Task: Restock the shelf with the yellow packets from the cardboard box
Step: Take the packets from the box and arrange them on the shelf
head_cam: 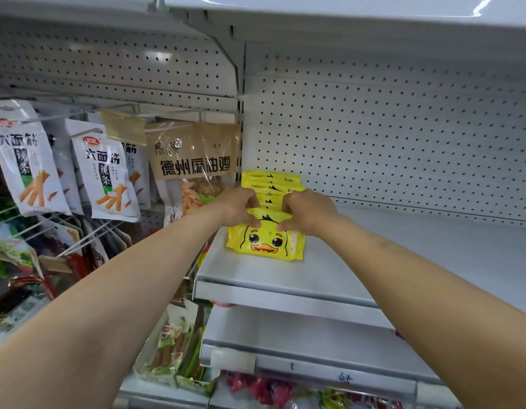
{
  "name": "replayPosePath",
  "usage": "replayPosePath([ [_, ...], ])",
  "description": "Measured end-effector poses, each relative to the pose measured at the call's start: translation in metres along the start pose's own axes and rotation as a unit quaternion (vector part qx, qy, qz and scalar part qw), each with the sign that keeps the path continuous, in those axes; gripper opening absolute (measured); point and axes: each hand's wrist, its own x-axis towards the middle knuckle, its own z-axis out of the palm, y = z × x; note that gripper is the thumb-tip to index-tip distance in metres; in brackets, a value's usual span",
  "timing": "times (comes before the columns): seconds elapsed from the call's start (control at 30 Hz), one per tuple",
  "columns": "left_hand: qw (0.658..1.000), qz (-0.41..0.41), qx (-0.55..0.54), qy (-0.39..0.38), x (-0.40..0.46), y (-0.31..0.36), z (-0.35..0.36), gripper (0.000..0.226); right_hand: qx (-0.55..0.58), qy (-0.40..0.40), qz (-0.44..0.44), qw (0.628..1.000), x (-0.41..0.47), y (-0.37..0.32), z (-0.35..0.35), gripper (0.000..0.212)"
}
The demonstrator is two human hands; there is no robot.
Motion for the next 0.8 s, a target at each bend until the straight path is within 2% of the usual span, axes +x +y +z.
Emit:
replayPosePath([
  [0.27, 0.998, -0.014, 0.022, 0.054, -0.027, 0.003, -0.002, 0.062, -0.054, 0.039, -0.020, 0.998, -0.018, -0.013, -0.008, 0.048],
  [0.43, 0.982, -0.037, 0.096, 0.159, -0.073, -0.005, -0.040, 0.054, -0.017, 0.086, -0.052, 0.995, -0.027, -0.037, -0.036, 0.053],
  [0.63, 0.946, -0.114, 0.135, 0.270, -0.143, -0.037, -0.092, 0.052, 0.042, 0.134, -0.126, 0.982, -0.036, -0.108, -0.065, 0.058],
  [0.8, 0.927, -0.182, 0.166, 0.282, -0.212, -0.070, -0.115, 0.052, 0.079, 0.118, -0.182, 0.973, -0.048, -0.184, -0.072, 0.052],
])
